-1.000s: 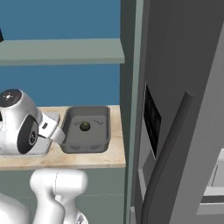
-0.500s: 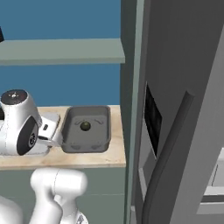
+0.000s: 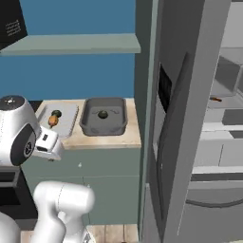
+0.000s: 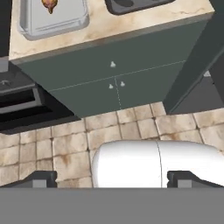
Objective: Place one squash and one chicken drumstick in each tupperware on the nearby counter, to pack two identical lunches.
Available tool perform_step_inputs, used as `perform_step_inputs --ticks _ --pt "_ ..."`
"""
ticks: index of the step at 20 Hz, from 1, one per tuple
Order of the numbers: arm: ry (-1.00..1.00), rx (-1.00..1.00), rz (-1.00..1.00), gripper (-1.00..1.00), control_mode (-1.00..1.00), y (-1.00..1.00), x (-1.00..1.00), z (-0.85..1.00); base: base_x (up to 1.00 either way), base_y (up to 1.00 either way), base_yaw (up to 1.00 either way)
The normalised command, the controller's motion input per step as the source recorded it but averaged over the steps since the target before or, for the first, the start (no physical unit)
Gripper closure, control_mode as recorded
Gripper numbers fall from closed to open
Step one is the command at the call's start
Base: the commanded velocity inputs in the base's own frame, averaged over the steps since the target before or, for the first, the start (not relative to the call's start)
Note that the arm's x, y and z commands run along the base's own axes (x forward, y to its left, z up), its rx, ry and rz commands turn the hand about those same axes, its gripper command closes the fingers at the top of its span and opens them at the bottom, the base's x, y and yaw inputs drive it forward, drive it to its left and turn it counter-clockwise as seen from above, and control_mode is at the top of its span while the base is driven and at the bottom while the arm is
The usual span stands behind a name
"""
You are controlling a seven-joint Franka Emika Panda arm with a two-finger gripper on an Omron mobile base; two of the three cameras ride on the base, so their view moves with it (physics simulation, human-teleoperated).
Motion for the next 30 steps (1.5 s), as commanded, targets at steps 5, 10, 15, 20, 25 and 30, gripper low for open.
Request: perform_step_inputs --ticks 5,10,15,20,25,30 --pt "0.00 0.00 0.00 -1.00 1.00 0.00 0.00 0.00 -1.00 -0.01 0.00" --pt "0.00 0.00 0.00 -1.00 1.00 0.00 0.00 0.00 -1.00 -0.03 0.00" --pt "0.00 0.00 0.00 -1.00 1.00 0.00 0.00 0.00 -0.86 -0.74 -0.07" --pt "0.00 0.00 0.00 -1.00 1.00 0.00 0.00 0.00 -0.51 -0.95 -0.37" --pt "0.00 0.00 0.00 -1.00 1.00 0.00 0.00 0.00 -0.29 -0.64 -0.59" --pt "0.00 0.00 0.00 -1.00 1.00 0.00 0.00 0.00 0.06 -0.55 -0.57"
